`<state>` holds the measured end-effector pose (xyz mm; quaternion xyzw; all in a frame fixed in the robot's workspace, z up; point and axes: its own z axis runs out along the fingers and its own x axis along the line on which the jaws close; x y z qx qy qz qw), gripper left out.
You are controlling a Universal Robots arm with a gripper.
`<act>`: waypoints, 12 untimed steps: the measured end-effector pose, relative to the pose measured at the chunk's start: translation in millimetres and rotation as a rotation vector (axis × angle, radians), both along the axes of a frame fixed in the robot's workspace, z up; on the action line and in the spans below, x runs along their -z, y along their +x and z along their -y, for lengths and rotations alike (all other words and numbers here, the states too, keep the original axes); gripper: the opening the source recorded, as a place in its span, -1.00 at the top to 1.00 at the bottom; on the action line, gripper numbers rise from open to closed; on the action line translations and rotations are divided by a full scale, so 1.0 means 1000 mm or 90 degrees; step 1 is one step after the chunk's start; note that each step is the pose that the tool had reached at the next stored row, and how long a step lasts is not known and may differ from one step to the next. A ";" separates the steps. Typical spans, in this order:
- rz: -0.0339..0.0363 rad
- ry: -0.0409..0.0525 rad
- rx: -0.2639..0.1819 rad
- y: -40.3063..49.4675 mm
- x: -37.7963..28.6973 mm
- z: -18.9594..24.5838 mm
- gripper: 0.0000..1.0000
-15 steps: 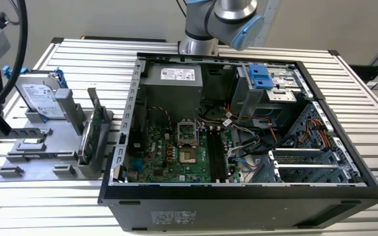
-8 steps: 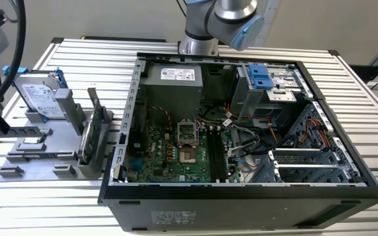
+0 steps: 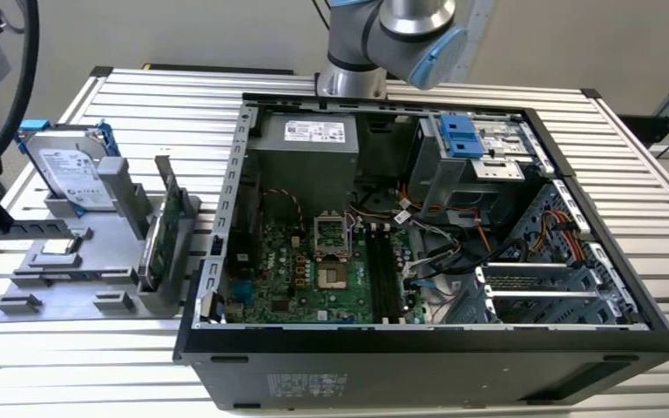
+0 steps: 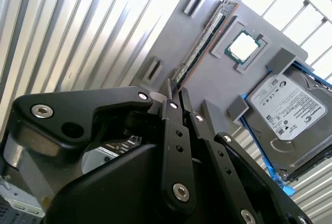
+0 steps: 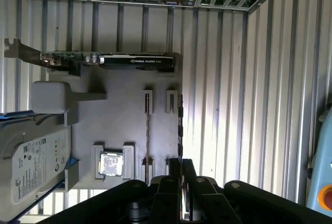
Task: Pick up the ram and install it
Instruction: 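Pick up the ram and move it above insertion slot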
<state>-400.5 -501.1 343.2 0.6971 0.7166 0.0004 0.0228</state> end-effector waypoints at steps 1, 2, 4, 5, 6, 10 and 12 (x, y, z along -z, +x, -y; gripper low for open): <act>0.0000 0.0000 0.000 0.0000 -0.0009 0.0000 1.00; 0.0000 0.0000 0.000 0.0000 -0.0017 0.0000 1.00; -0.0001 -0.0001 0.000 0.0000 -0.0035 0.0000 1.00; 0.0000 0.0000 0.000 0.0000 -0.0044 0.0000 1.00; 0.0000 0.0000 0.000 0.0000 -0.0053 0.0000 1.00; 0.0000 0.0000 0.000 0.0000 -0.0089 0.0000 1.00; -0.0001 -0.0001 0.000 0.0000 -0.0110 0.0000 1.00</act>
